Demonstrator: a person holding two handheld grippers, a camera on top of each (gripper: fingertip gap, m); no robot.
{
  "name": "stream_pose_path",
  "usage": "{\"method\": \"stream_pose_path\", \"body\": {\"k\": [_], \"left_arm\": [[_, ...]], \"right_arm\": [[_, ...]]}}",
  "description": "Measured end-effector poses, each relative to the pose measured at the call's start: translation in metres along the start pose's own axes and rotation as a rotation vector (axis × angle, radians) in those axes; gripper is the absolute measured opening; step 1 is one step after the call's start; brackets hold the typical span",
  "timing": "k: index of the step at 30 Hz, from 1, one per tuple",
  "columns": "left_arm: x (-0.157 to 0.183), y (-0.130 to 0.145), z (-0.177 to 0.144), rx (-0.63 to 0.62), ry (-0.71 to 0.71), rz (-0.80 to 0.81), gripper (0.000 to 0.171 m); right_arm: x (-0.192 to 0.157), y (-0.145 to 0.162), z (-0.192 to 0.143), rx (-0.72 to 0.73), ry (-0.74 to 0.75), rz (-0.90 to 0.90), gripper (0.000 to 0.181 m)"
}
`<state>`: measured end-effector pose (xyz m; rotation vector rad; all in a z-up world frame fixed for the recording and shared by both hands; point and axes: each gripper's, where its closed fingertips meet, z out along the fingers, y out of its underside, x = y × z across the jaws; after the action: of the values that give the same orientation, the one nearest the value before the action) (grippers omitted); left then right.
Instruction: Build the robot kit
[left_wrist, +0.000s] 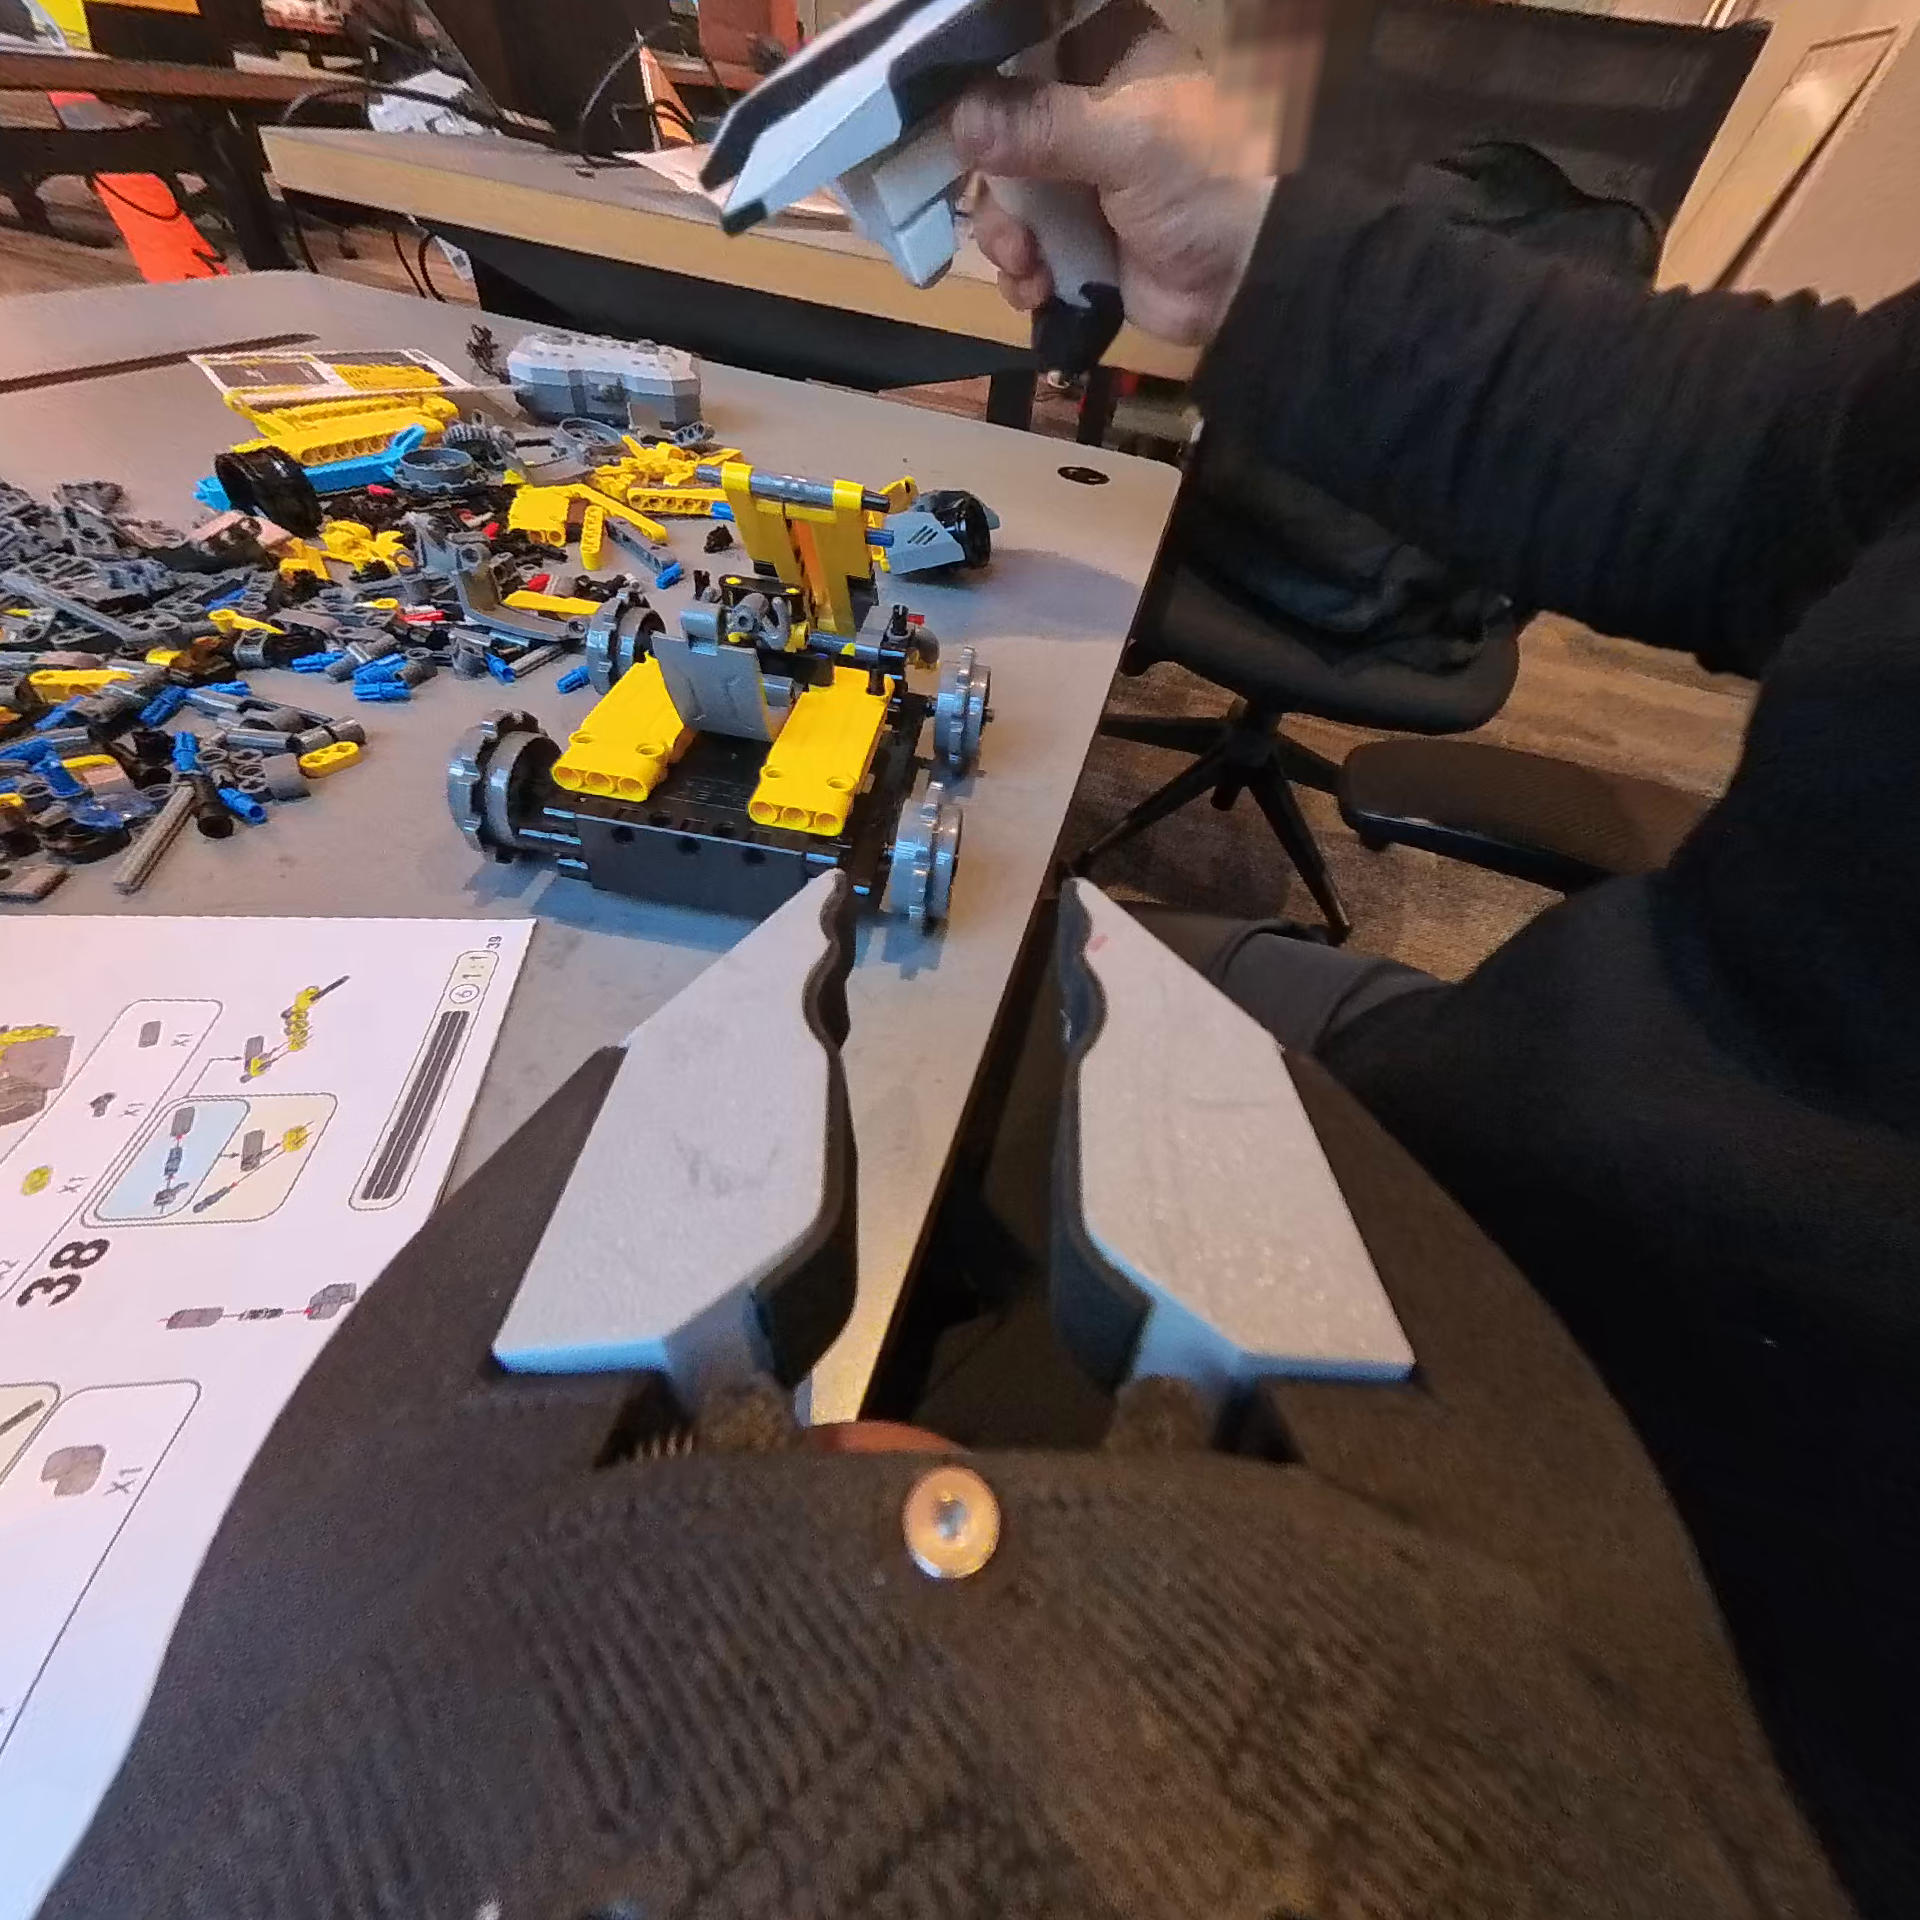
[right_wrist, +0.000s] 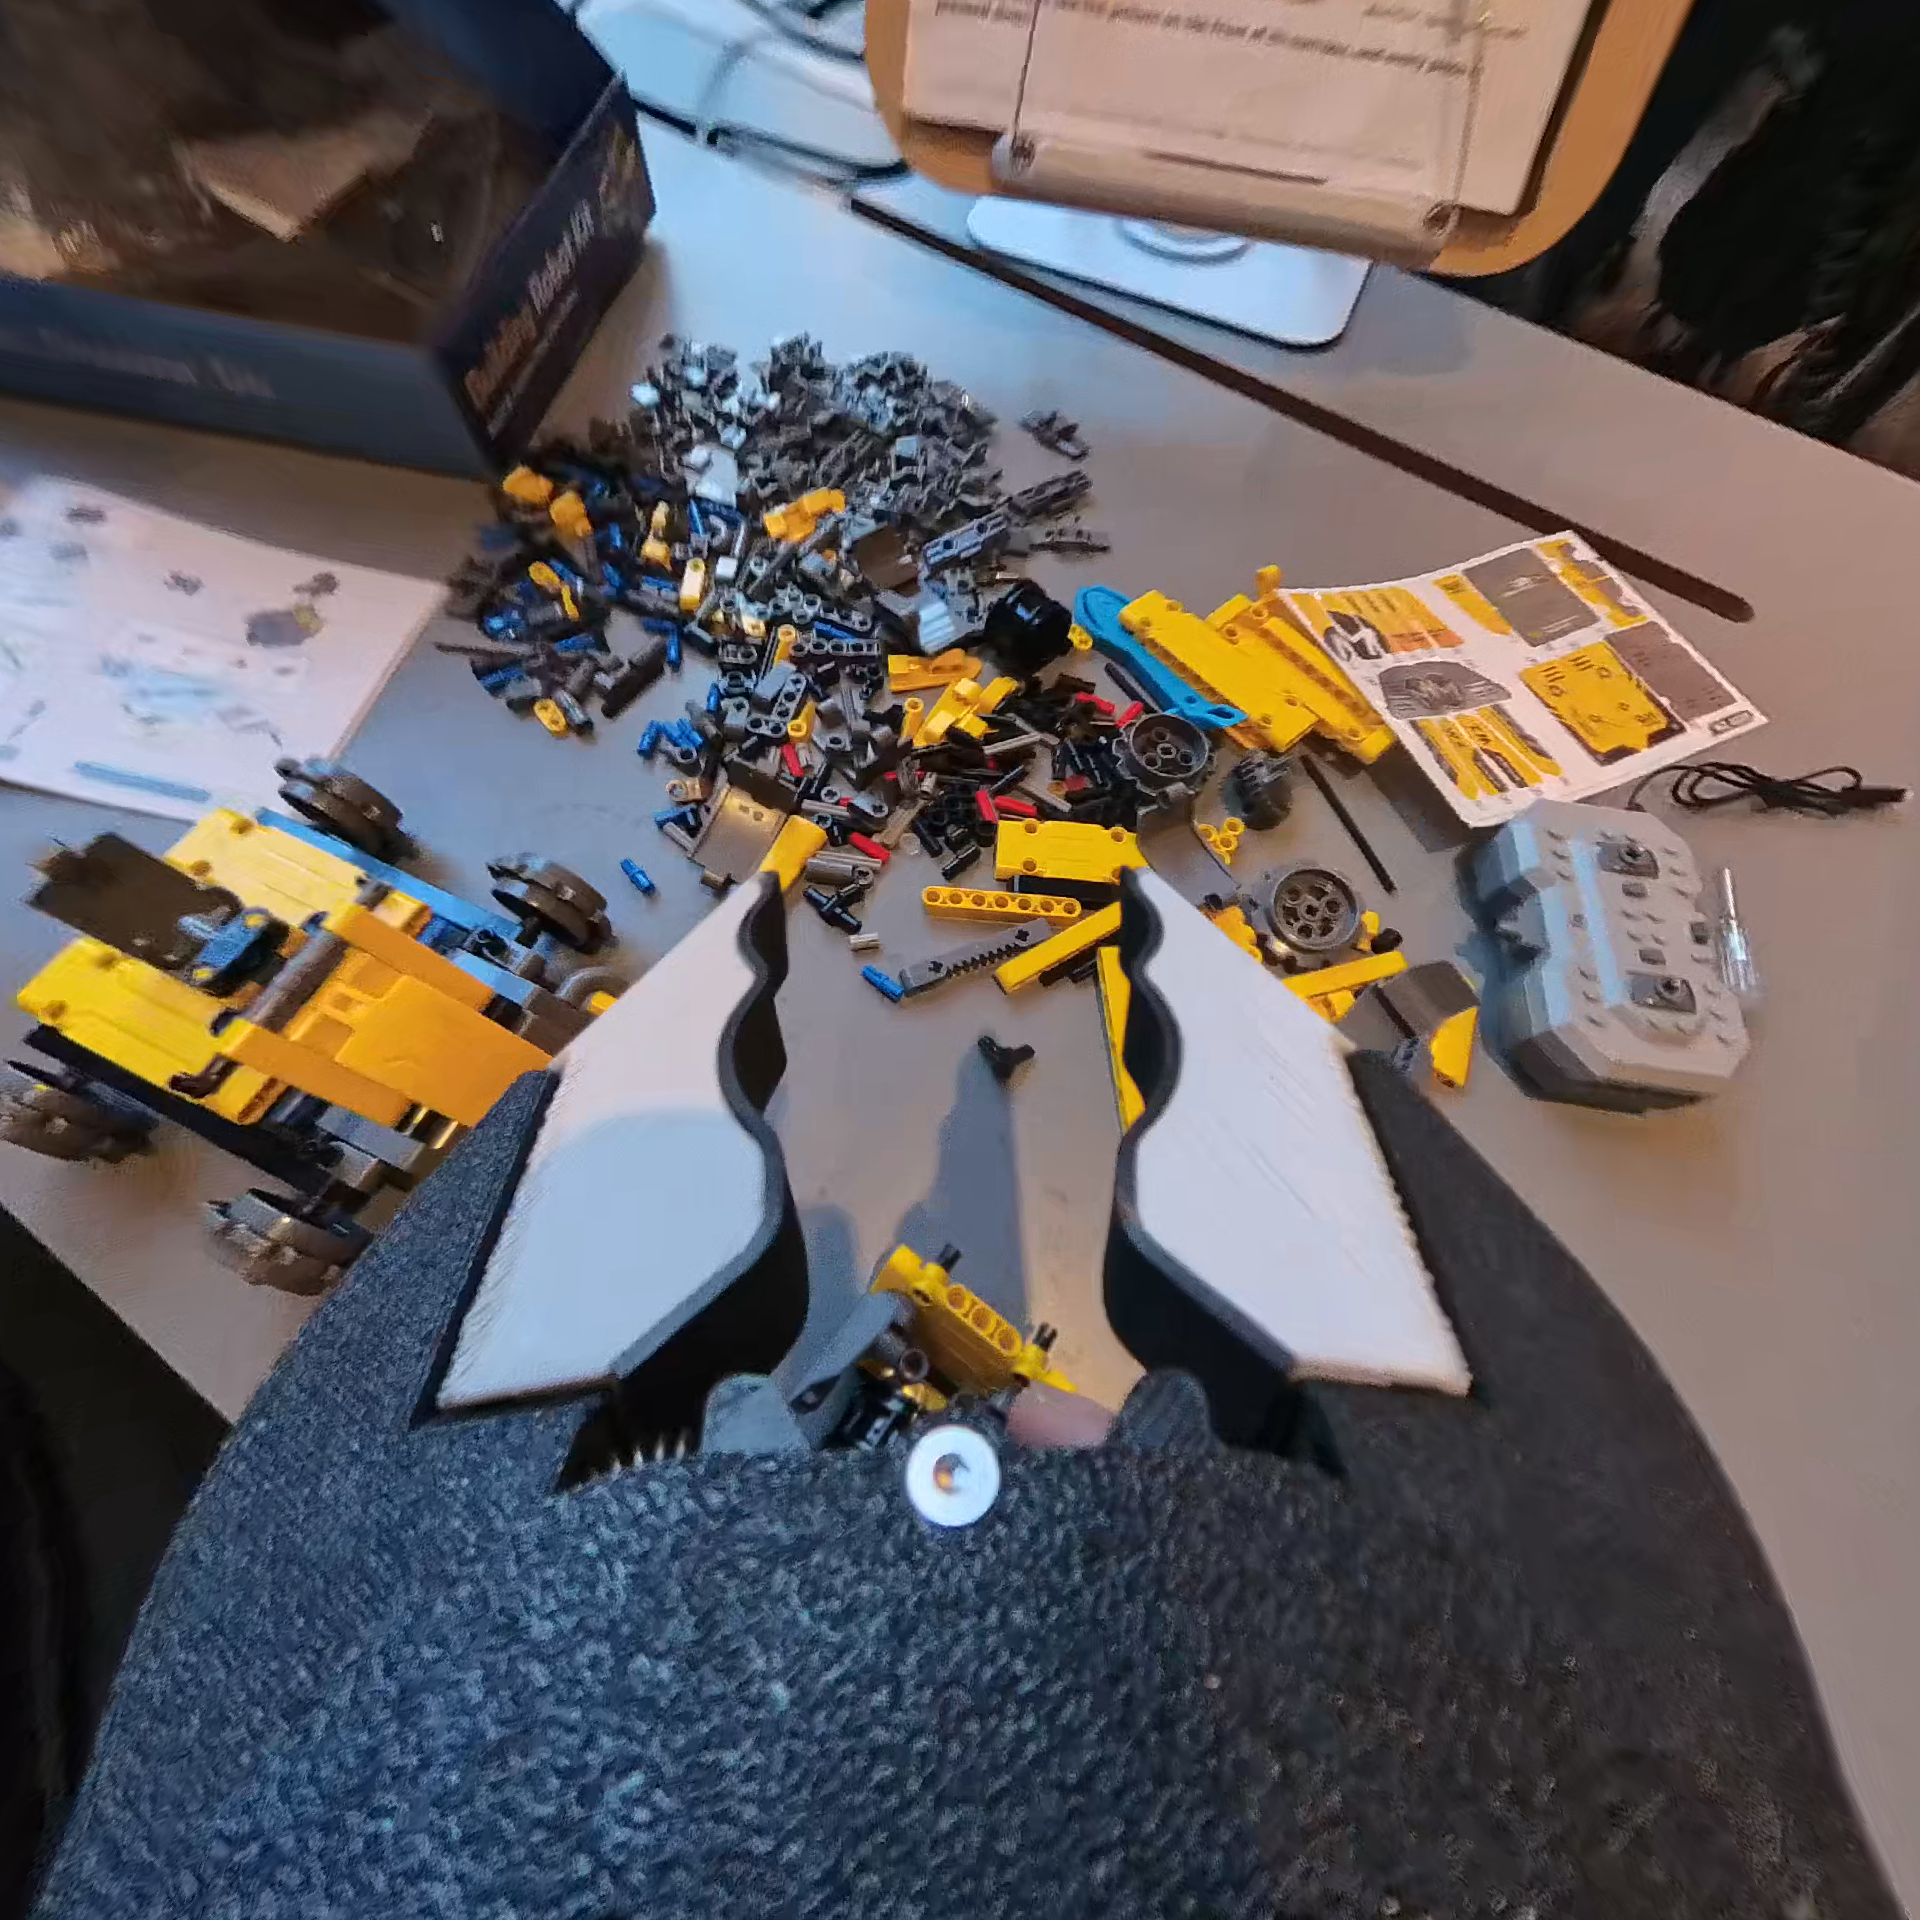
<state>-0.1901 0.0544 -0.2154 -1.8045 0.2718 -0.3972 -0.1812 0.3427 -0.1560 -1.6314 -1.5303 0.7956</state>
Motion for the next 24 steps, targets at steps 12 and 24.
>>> {"method": "stream_pose_path", "body": {"k": [12, 24], "left_arm": [[-0.001, 0.005, 0.006, -0.023, -0.014, 0.007, 0.036], [0.002, 0.007, 0.008, -0.032, -0.006, 0.016, 0.035]], "right_arm": [[-0.007, 0.02, 0.053, -0.317, -0.046, -0.162, 0.03], [-0.024, 0.082, 0.089, -0.627, -0.261, -0.508, 0.013]]}}
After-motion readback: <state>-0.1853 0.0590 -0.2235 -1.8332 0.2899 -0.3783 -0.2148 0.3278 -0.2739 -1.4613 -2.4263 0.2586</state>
